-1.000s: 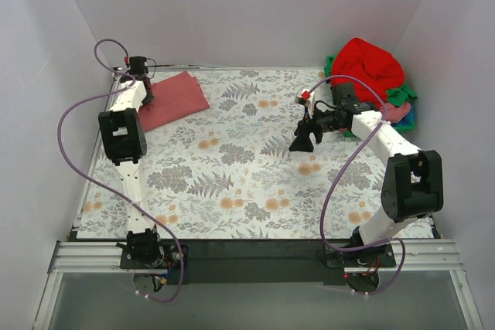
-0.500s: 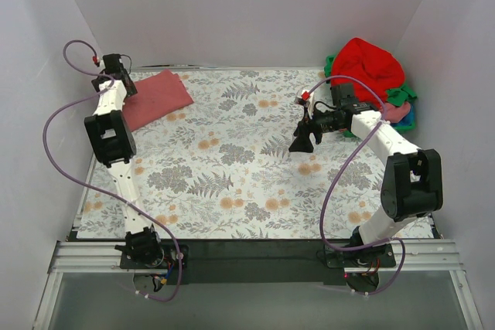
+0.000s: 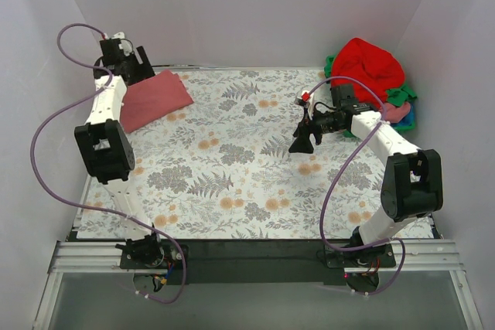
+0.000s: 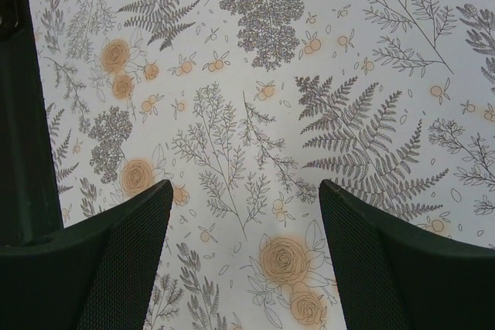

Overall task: Fold and stack the t-shirts
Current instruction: Neatly place the folded tshirt to the corner

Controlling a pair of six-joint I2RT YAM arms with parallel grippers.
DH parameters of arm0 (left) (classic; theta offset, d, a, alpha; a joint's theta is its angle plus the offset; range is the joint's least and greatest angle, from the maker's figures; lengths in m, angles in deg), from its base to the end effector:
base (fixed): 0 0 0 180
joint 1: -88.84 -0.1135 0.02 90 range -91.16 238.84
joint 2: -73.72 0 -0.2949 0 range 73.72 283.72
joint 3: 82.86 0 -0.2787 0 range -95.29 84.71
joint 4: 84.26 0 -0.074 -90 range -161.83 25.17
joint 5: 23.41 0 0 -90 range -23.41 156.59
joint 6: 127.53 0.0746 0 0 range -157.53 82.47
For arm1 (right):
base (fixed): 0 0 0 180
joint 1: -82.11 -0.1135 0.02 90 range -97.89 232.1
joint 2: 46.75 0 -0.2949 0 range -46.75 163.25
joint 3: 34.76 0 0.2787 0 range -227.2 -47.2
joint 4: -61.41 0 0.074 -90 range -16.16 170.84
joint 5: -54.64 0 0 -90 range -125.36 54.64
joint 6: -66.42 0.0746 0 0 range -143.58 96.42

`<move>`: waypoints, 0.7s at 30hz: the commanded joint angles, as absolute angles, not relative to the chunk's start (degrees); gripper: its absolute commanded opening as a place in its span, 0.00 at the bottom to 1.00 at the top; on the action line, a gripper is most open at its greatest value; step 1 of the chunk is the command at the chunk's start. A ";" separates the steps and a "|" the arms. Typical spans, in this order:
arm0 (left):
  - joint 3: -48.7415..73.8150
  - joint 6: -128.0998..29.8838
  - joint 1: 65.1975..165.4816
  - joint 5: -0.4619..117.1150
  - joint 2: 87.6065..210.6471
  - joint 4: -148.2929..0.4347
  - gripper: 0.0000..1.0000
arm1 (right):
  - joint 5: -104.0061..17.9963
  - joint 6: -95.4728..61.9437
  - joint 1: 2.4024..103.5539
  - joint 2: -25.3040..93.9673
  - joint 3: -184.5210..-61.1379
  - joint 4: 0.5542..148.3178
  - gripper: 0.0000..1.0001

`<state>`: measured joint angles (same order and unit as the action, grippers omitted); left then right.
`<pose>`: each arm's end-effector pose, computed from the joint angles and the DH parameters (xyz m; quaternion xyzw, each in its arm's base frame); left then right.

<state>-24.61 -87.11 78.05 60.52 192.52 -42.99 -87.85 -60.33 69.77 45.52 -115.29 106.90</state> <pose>0.5483 0.0965 0.2944 -0.4319 0.7885 -0.1895 0.3947 0.3480 0.1367 0.2510 -0.4709 0.7309 0.3612 0.3370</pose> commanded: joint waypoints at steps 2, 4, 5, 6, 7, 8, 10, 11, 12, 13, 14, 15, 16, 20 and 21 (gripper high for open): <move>-24.09 -81.57 84.08 51.73 196.32 -42.38 0.75 | -88.71 -61.46 70.06 43.69 -114.78 107.50 0.82; -26.20 -81.21 85.32 53.58 199.39 -42.30 0.75 | -88.54 -61.46 70.15 43.87 -114.78 107.50 0.82; -27.43 -81.65 86.19 53.93 200.54 -42.03 0.74 | -88.36 -61.46 70.06 44.13 -114.78 107.50 0.82; -29.88 -82.17 86.73 54.63 201.59 -41.94 0.74 | -88.36 -61.55 70.15 44.13 -114.70 107.50 0.82; -31.03 -82.79 87.34 56.29 203.86 -41.94 0.74 | -88.27 -61.55 70.06 44.39 -114.61 107.50 0.82; -32.18 -82.88 88.04 57.44 204.84 -41.94 0.74 | -88.19 -61.63 70.06 44.48 -114.61 107.50 0.82; -35.43 -84.27 90.68 61.11 208.00 -42.55 0.74 | -88.10 -61.64 70.15 44.74 -114.61 107.59 0.82; -36.66 -84.55 91.64 61.83 209.15 -42.99 0.74 | -88.19 -61.64 70.15 45.01 -114.61 107.59 0.82; -37.54 -85.25 92.17 63.49 210.12 -43.35 0.74 | -88.19 -61.64 70.15 45.10 -114.61 107.68 0.82; -38.94 -86.47 92.61 65.60 211.00 -43.61 0.74 | -88.19 -61.72 70.15 45.27 -114.61 107.77 0.82; -39.48 -86.74 93.40 68.49 212.83 -43.87 0.72 | -88.19 -61.72 70.06 45.45 -114.61 107.77 0.82; -39.74 -87.01 93.76 69.57 213.46 -43.88 0.70 | -88.19 -61.72 70.06 45.54 -114.69 107.77 0.82; -40.01 -87.45 94.11 71.06 214.16 -44.14 0.68 | -88.01 -61.81 70.15 45.71 -114.70 107.85 0.82; -39.84 -86.57 95.52 75.28 216.10 -43.35 0.59 | -88.01 -61.90 70.15 45.97 -114.70 107.94 0.82; -39.75 -85.79 95.95 76.94 216.36 -43.17 0.58 | -88.10 -61.90 70.15 45.98 -114.78 107.94 0.82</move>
<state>-37.99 -86.37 95.26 70.60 216.63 -42.96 -87.50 -61.10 69.77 45.61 -114.79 107.16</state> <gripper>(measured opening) 0.593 0.826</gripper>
